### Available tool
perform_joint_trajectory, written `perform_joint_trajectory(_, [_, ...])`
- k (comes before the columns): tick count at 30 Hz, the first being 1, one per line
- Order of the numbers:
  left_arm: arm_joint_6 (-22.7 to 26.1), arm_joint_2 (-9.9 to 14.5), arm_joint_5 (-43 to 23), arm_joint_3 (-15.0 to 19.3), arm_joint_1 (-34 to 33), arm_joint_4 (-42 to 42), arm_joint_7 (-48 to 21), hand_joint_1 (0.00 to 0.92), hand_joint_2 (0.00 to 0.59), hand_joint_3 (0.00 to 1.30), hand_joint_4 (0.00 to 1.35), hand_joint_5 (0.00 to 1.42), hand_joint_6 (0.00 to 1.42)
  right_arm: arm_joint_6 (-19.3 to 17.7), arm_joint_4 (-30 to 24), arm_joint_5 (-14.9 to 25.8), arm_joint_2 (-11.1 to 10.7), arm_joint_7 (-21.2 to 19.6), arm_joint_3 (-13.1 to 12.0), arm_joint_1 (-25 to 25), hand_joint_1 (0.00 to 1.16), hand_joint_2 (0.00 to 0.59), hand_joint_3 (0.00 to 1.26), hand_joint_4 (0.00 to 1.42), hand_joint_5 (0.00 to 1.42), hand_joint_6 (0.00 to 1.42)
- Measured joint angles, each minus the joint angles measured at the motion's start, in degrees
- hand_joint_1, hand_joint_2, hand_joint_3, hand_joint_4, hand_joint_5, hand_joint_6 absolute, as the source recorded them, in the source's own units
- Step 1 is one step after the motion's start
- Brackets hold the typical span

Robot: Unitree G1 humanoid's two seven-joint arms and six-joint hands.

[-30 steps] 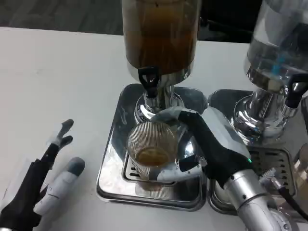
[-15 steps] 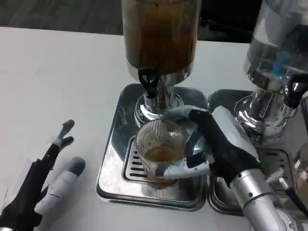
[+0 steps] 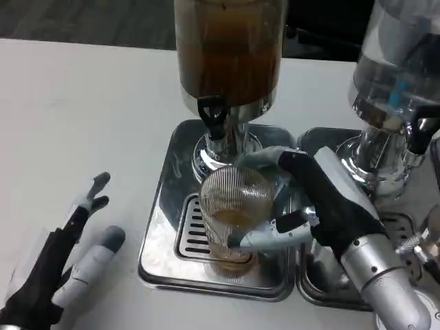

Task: Grasp the cup under the faucet to collect the drink, then remove the cup.

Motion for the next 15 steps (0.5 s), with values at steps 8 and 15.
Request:
perform_joint_trajectory(8, [-0.3, 0.2, 0.4, 0.0, 0.5, -1.1, 0.0, 0.0, 0.12, 0.04, 0.0, 0.1, 0.0, 1.8, -3.9, 0.2, -1.2, 1.6, -0.1, 1.5, 1.02, 0.075, 0.78, 0.87, 0.97, 1.38])
perform_joint_trajectory(15, [-0.5, 2.0, 2.4, 0.1, 2.4, -5.0, 0.0, 0.0, 0.12, 0.04, 0.0, 0.1, 0.0, 2.5, -7.4, 0.3, -1.6, 2.6, 0.3, 3.7, 1.02, 0.081, 0.78, 0.87, 0.98, 1.38])
